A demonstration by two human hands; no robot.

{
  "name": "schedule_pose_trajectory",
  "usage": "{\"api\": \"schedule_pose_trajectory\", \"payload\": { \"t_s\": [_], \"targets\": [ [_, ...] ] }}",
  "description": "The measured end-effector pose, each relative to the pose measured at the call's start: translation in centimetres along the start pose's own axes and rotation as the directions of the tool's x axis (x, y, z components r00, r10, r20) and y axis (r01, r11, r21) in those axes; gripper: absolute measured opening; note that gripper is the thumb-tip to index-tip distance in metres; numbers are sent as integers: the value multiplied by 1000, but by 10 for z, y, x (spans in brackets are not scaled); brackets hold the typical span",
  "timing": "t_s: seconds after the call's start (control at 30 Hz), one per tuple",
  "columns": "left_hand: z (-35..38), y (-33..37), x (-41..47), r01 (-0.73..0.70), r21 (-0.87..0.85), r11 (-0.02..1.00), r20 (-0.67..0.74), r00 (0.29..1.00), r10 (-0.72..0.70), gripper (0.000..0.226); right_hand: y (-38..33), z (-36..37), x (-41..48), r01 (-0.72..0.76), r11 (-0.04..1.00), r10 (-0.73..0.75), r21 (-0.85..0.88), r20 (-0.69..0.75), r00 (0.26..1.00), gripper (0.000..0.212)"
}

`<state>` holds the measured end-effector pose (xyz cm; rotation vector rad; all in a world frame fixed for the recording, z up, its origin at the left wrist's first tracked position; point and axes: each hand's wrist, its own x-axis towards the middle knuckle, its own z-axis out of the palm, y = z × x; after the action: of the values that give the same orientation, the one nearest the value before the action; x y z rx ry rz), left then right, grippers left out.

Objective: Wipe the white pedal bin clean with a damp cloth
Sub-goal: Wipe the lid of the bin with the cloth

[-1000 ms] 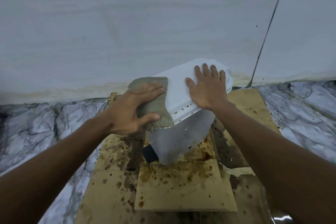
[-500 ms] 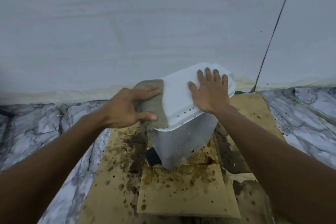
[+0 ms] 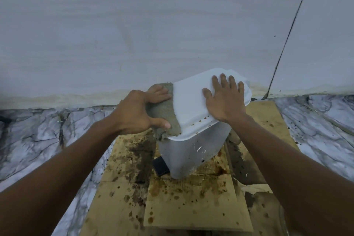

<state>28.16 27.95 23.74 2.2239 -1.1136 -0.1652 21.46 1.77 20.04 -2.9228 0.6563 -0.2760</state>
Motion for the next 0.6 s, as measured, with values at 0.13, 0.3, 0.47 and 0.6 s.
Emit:
{"api": "schedule_pose_trajectory", "payload": {
  "t_s": [0.13,0.3,0.47,0.6],
  "targets": [
    [32,25,-5,-38,175,984,-45,998,47,83,-6,-1,1,-2,1000,2,1,14,1000,67],
    [71,49,11,-101,303,947,-127,981,145,63,-4,-4,-2,18,999,-19,31,53,998,69],
    [59,29,-1,-184,276,943,-118,967,224,63,1,-23,2,115,993,-112,-22,100,989,73],
    [44,6,-13,-179,211,961,-150,965,213,61,11,-39,26,306,951,-300,-49,95,949,69]
  ]
}}
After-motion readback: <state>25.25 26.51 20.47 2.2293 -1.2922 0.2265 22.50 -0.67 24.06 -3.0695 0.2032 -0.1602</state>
